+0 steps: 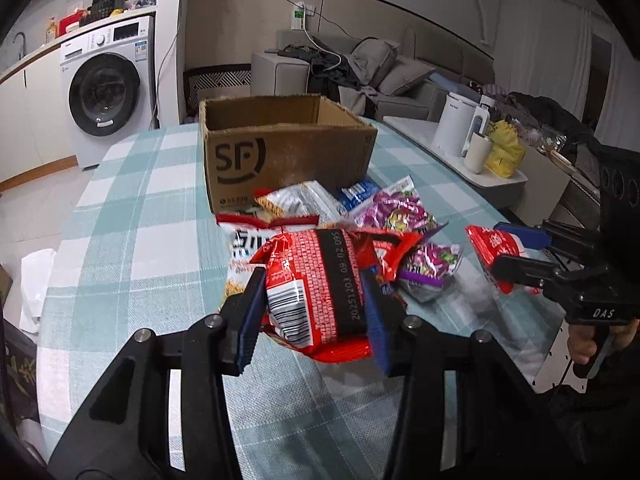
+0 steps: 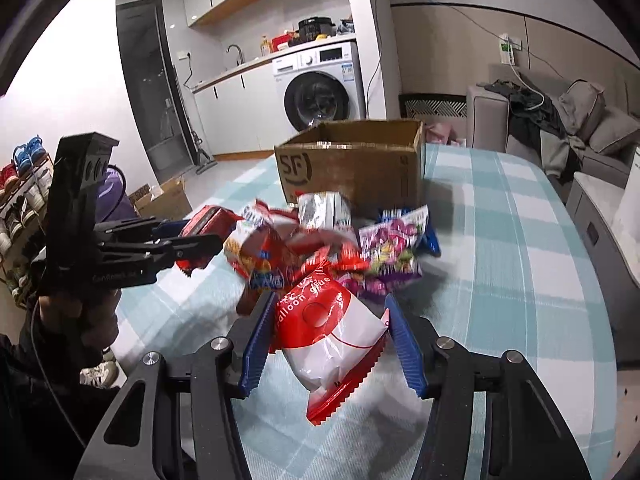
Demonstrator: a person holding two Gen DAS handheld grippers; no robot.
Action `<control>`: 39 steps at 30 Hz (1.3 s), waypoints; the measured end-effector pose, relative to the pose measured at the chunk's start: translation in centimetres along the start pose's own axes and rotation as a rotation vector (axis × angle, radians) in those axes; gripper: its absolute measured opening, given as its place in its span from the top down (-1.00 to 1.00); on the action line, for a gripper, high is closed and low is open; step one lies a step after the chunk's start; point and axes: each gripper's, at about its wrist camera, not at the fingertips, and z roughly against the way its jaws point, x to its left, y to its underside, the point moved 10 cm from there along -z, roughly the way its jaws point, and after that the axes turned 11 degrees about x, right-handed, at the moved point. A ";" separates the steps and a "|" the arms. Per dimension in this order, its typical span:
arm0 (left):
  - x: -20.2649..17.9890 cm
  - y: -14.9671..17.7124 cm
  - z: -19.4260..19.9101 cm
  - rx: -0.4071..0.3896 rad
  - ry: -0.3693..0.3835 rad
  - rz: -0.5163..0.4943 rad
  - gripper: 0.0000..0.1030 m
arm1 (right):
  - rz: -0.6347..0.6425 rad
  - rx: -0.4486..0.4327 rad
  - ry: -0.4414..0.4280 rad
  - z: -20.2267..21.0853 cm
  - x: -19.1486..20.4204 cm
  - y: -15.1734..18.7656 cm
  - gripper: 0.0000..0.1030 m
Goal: Organize snacks
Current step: 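Lift the red snack bag with the left gripper while the right gripper lifts the balloon glue pack, then lower both held packs into the cardboard box and open both grippers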
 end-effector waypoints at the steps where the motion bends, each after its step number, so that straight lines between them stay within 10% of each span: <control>1: 0.1 -0.3 0.3 -0.008 -0.003 0.000 0.18 | -0.003 -0.010 0.002 0.1 0.0 -0.4 -0.09; 39: 5.7 -14.4 -1.3 -0.120 -0.049 0.071 0.18 | -0.077 -0.165 0.011 -2.8 -3.2 -19.9 -0.09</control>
